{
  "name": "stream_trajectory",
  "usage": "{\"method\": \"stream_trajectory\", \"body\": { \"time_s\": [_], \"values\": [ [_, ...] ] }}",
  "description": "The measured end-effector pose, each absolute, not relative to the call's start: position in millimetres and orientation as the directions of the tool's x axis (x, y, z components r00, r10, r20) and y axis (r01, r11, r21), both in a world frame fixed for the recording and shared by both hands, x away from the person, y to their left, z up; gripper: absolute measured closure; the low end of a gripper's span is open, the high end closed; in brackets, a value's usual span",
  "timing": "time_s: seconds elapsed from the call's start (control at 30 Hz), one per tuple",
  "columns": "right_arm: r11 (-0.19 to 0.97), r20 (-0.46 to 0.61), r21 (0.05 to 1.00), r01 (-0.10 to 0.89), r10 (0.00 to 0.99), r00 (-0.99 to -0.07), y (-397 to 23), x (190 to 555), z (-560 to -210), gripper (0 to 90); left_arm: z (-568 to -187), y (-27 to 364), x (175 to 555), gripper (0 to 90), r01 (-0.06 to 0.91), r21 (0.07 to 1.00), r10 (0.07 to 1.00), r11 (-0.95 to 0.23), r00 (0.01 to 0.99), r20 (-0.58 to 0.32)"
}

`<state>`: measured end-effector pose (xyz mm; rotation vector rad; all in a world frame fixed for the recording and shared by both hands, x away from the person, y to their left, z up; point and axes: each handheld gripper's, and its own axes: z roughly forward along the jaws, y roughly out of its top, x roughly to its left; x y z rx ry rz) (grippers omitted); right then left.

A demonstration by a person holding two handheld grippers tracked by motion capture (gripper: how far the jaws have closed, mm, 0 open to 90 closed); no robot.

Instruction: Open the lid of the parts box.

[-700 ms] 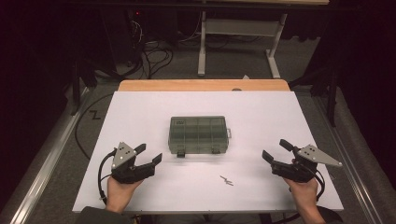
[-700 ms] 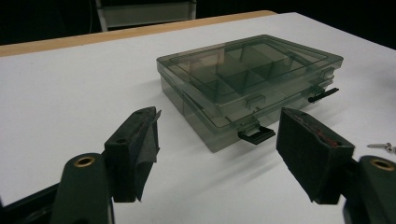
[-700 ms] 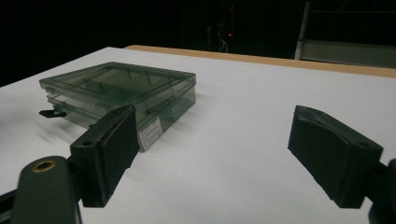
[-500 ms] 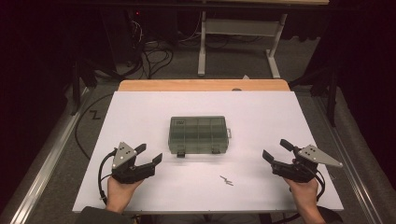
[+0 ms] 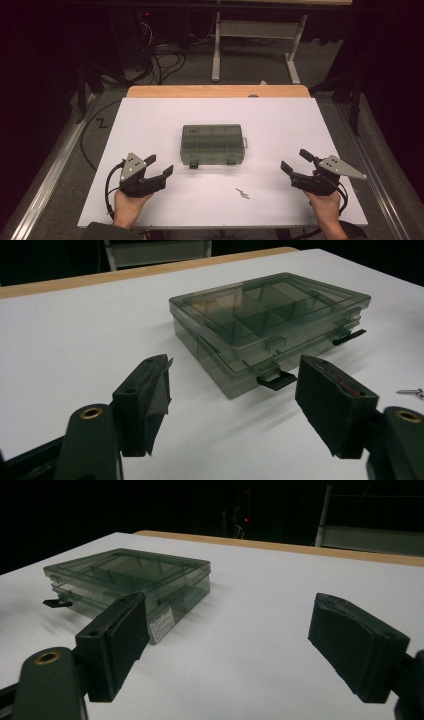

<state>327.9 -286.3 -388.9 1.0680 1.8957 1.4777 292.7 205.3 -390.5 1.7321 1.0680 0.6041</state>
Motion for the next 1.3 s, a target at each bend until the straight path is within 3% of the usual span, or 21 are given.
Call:
{"method": "stream_trajectory", "body": {
  "time_s": [0.27,0.53,0.93,1.3],
  "values": [
    [0.109,0.066,0.957,0.269,0.821,-0.567,-282.3,330.7,-389.5,17.9,-389.6,205.2,291.8,28.6,0.402,0.905,0.883,-0.141,0.465,-0.069],
    [0.084,0.079,0.961,0.262,0.826,-0.558,-285.3,330.0,-388.8,17.9,-388.5,213.0,294.9,29.6,0.398,0.916,0.882,-0.058,0.45,-0.139],
    [0.062,0.099,0.96,0.274,0.837,-0.537,-288.9,330.0,-386.5,17.8,-387.8,207.6,307.2,29.0,0.411,0.906,0.852,-0.104,0.507,-0.132],
    [0.098,0.077,0.958,0.27,0.817,-0.571,-276.8,334.9,-385.5,18.3,-386.1,208.5,313.7,28.8,0.455,0.885,0.862,-0.097,0.483,-0.154]
  ]
}}
